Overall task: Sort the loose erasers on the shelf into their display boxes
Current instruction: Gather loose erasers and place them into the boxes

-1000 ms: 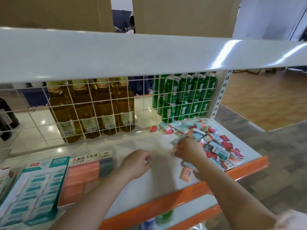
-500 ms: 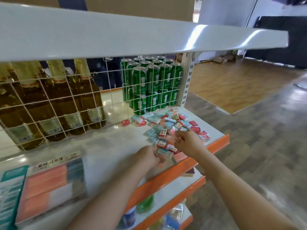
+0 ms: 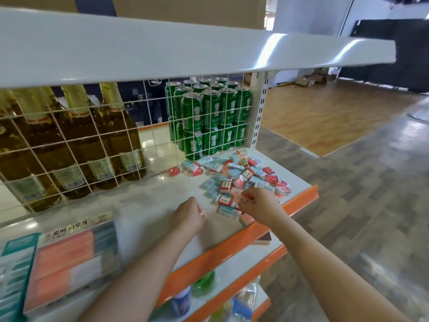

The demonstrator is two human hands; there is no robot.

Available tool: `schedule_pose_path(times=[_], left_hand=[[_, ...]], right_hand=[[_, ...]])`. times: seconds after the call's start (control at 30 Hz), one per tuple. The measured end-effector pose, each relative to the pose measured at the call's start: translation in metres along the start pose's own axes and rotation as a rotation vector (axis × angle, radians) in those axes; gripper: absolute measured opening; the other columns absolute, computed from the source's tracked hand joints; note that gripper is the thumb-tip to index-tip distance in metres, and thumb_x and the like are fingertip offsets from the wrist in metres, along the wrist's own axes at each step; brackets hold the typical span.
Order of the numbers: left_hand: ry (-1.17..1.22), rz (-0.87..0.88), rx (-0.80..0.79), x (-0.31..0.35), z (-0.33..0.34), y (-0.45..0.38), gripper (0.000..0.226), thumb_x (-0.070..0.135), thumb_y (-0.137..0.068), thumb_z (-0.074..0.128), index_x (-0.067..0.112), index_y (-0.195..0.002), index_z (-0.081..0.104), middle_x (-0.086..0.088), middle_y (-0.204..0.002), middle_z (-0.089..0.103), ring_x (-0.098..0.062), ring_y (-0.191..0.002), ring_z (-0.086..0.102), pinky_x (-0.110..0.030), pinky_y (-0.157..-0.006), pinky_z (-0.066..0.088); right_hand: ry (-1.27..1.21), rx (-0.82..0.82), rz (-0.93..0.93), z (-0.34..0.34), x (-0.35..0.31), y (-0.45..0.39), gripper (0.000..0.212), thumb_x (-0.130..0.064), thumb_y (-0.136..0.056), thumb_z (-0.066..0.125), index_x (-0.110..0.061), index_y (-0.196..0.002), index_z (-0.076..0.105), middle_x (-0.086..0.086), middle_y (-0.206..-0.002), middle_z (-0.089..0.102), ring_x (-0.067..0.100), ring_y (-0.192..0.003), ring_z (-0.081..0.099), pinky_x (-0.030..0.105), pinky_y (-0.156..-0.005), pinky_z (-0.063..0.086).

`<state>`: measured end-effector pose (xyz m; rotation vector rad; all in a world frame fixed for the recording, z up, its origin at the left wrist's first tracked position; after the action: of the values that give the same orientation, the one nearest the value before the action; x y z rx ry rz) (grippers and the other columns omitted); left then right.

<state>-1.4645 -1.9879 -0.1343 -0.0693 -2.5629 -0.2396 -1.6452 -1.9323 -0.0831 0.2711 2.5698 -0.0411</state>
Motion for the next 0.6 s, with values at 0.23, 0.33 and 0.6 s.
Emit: schedule_pose_path(times=[0.23, 0.33, 0.6], left_hand=[[0.244, 0.035, 0.039, -0.035, -0.022, 0.006, 0.004, 0.017, -0.081, 0.062, 0.02, -0.079, 0.059, -0.007, -0.088, 0.065, -0.029, -0.087, 0.064, -0.03, -0.072, 0.052], [0.211, 0.108, 0.055, -0.039, -0.032, 0.009, 0.012, 0.013, -0.085, 0.059, 0.019, -0.087, 0.069, 0.003, -0.083, 0.059, -0.021, -0.086, 0.059, -0.022, -0.065, 0.037], [0.22, 0.098, 0.014, -0.058, -0.024, 0.01, 0.033, 0.02, -0.089, 0.057, 0.017, -0.057, 0.047, -0.007, -0.072, 0.05, -0.018, -0.072, 0.045, -0.026, -0.063, 0.033]], right_hand=[[0.006, -0.01, -0.056, 0.015, -0.028, 0.0, 0.029, -0.01, -0.09, 0.053, -0.015, -0.117, 0.063, 0.006, -0.111, 0.066, 0.018, -0.091, 0.062, 0.027, -0.08, 0.052], [-0.033, 0.005, -0.089, 0.019, -0.036, 0.003, 0.03, -0.011, -0.091, 0.054, -0.016, -0.12, 0.062, 0.004, -0.12, 0.063, 0.017, -0.094, 0.06, 0.024, -0.079, 0.047], [-0.033, -0.053, -0.077, 0.042, -0.033, 0.002, 0.027, -0.014, -0.095, 0.049, -0.016, -0.115, 0.066, -0.007, -0.099, 0.068, 0.004, -0.072, 0.054, 0.008, -0.06, 0.042]])
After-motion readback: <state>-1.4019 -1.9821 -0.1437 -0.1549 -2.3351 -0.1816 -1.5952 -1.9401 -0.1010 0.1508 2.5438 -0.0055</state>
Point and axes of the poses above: each hand's wrist, its own y-axis away from the middle knuckle, its own z-axis out of the palm, x = y × z, the point moved 8 cm from there along -y, towards the middle knuckle
